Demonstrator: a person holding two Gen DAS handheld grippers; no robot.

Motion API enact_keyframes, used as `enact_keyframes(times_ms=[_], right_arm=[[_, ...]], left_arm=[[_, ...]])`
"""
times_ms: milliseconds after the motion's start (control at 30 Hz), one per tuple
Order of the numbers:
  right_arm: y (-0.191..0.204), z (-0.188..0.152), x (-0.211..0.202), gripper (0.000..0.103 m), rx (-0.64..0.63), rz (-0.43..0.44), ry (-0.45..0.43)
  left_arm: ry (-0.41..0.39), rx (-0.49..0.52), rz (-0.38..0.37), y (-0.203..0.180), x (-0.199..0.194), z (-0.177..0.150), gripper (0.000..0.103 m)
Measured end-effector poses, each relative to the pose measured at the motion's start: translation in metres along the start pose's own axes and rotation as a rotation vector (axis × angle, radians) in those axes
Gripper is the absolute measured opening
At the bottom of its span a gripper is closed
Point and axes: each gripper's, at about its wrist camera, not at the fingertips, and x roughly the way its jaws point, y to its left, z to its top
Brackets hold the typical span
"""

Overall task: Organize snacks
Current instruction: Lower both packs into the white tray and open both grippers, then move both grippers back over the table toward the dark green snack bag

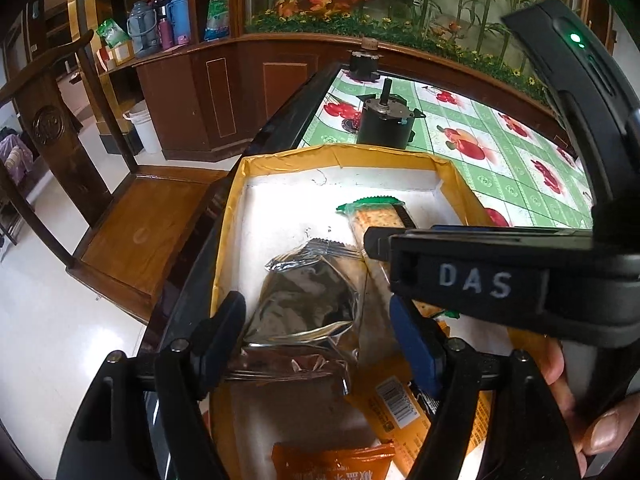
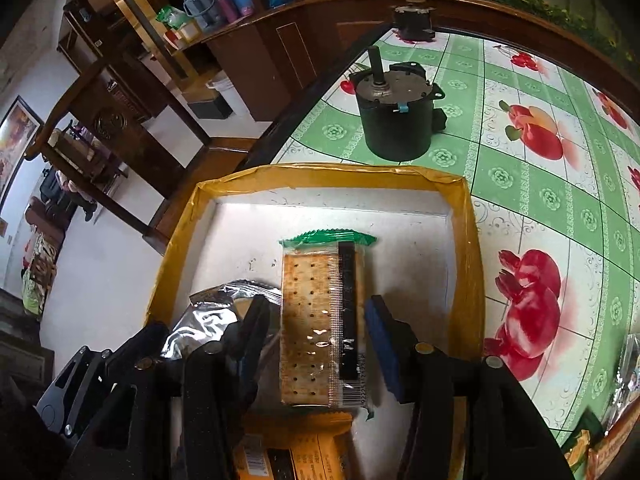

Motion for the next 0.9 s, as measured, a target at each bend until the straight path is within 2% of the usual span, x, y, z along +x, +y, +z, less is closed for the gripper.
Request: enact_keyframes(times_ms=[333, 500, 700, 767, 900], right_arm=[[-0.015, -0.020, -0.049, 0.058, 0.041, 0.077, -0.077], [-0.041, -0.042, -0.086, 0.058, 0.079, 0.115, -0.138], [-0.096, -0.075, -0.111, 0.062, 0.110, 0.036, -0.170], [-0.122, -0.086, -0.112, 0.062, 0.142, -0.007, -0.156], [-0.163, -0.103, -0.110, 0.062, 0.207, -0.041, -0.119]], left_arm=[[-0.039, -0.006, -0.031, -0.007, -0.025, -0.007, 0.075], [-0.073, -0.003, -0.062, -0.019, -0.047, -0.013, 0.075], [-0.125, 0.040, -0.108, -0.051, -0.077, -0.020, 0.075], [-0.132, 0.061, -0.132, -0.067, -0.084, -0.023, 0.076], [-0.126, 0.135, -0.175, -0.108, -0.088, -0.031, 0.076]])
